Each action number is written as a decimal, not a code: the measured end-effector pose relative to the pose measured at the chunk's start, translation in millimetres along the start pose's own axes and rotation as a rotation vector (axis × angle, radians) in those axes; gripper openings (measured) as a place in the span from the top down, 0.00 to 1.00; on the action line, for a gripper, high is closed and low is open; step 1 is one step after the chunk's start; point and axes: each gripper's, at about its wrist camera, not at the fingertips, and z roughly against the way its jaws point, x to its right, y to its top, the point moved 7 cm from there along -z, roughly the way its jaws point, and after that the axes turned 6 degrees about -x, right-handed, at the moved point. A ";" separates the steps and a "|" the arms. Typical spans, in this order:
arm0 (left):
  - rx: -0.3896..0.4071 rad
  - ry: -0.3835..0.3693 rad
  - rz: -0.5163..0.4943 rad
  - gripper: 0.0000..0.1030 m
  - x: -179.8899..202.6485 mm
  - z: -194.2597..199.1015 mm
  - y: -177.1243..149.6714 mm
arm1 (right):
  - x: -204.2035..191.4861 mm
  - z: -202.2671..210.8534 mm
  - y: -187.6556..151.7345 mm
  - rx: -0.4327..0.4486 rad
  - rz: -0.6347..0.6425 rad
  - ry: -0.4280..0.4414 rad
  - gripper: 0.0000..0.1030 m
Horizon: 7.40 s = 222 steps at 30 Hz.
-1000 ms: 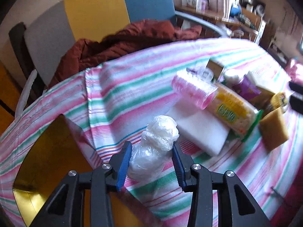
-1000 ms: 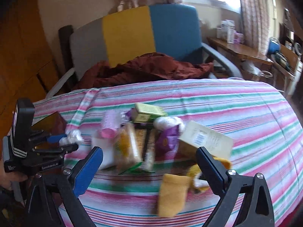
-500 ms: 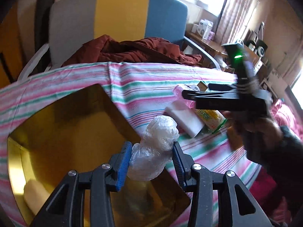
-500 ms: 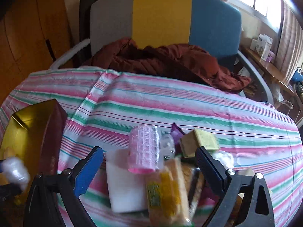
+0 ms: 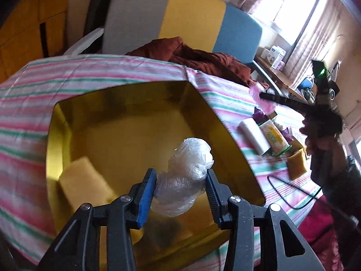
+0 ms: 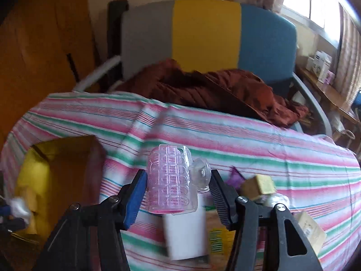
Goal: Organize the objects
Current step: 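Lower the cotton ball and pink roller into the gold tray and open both tools, then move both tools back from the tray toward the remaining items, then grasp the white block with the left tool while the right tool grasps the WEIDAN biscuit pack, then carry the white block and biscuit pack into the gold tray and open both tools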
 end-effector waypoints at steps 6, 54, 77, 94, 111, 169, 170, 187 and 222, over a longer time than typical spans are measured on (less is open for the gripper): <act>-0.040 -0.010 -0.019 0.57 -7.7 1.7 -33.3 | -88.2 -6.8 12.0 0.001 0.080 0.140 0.45; 0.268 0.327 0.010 0.01 -21.6 79.4 -78.1 | -121.9 72.9 -121.2 0.116 0.118 -0.134 0.15; 0.195 0.316 -0.002 0.01 -21.5 53.8 -87.0 | 13.3 81.5 -130.0 0.031 -0.094 -0.300 0.09; 0.226 0.287 -0.041 0.01 6.4 64.9 -54.6 | 205.3 97.7 -131.7 0.032 -0.457 -0.457 0.09; 0.133 0.090 -0.313 0.02 165.3 3.3 18.5 | 196.0 103.3 -127.9 0.077 -0.453 -0.357 0.09; -0.031 0.049 -0.263 0.35 195.3 -100.5 58.8 | 122.6 69.5 -111.3 0.006 -0.206 -0.172 0.11; -0.023 0.041 -0.262 0.35 191.2 -92.8 56.4 | 115.7 63.2 -109.1 -0.013 -0.182 -0.169 0.11; 0.071 -0.006 -0.157 0.33 125.4 -24.9 28.7 | 67.3 -47.2 -109.8 -0.243 0.020 -0.342 0.53; 0.086 0.153 0.148 0.30 -70.7 44.5 -62.8 | -203.1 -0.3 -54.4 -0.095 0.345 0.178 0.52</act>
